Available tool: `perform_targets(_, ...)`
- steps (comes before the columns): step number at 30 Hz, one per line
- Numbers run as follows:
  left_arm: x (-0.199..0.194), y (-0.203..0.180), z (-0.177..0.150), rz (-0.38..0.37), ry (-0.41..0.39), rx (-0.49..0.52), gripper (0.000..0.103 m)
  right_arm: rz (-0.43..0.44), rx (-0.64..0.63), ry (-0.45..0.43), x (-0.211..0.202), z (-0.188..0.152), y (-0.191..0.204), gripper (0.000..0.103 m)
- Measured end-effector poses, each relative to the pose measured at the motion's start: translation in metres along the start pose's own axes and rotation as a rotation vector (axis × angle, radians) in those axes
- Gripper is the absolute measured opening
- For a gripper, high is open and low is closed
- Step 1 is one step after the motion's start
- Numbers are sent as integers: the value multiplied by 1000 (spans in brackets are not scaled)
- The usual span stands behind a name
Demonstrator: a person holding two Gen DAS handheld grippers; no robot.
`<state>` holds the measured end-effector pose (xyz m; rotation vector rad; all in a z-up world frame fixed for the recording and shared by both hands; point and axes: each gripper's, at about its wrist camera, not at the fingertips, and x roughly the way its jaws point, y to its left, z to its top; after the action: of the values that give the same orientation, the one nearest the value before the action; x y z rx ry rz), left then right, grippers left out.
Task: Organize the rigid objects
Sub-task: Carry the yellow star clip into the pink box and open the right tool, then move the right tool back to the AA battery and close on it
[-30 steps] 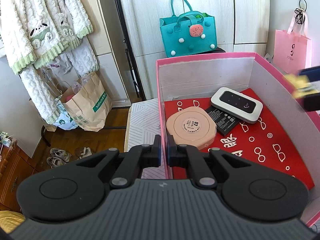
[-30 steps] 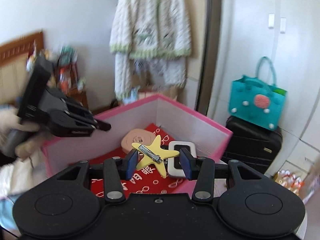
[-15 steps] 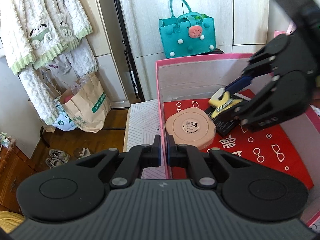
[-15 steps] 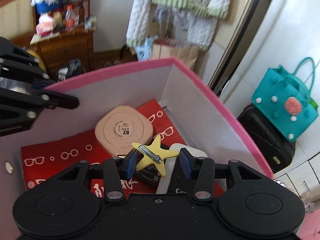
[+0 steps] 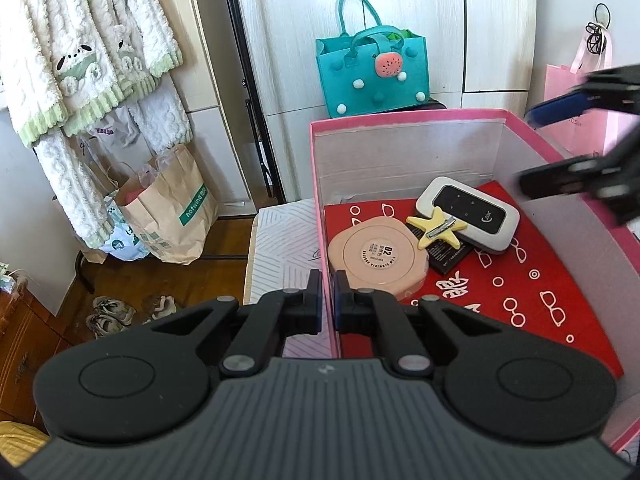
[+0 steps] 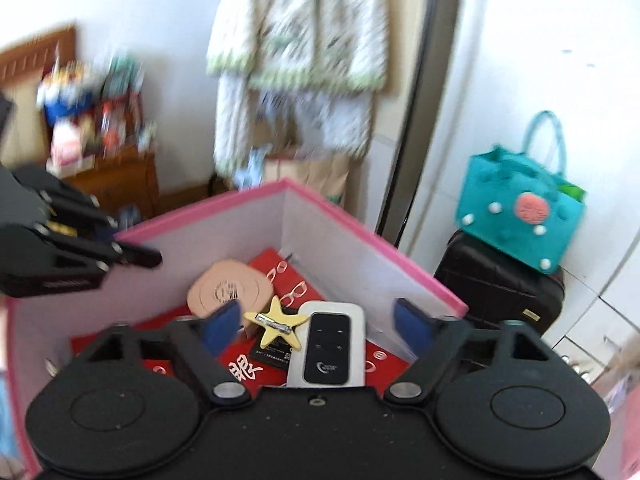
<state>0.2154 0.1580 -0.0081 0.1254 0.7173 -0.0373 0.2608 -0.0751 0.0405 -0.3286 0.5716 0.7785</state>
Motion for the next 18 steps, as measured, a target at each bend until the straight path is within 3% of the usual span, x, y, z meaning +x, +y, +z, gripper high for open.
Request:
perform_targets(9,0,1,-1,6,-9,2,5,-74,101,-139,-81,-64,-18,94)
perform_targets(11,0,0,-2,7,-9,0,6,-133,122,-174,-95,-80,-19,94)
perform_targets(14,-1,2,-2,-2,-17,-7,5,-247,174,-147,-103,-97,-21,94)
perform_targets(18,-4,2,-3,6,-33,-4,5,-210,290,-87,-111,-116,-30,87)
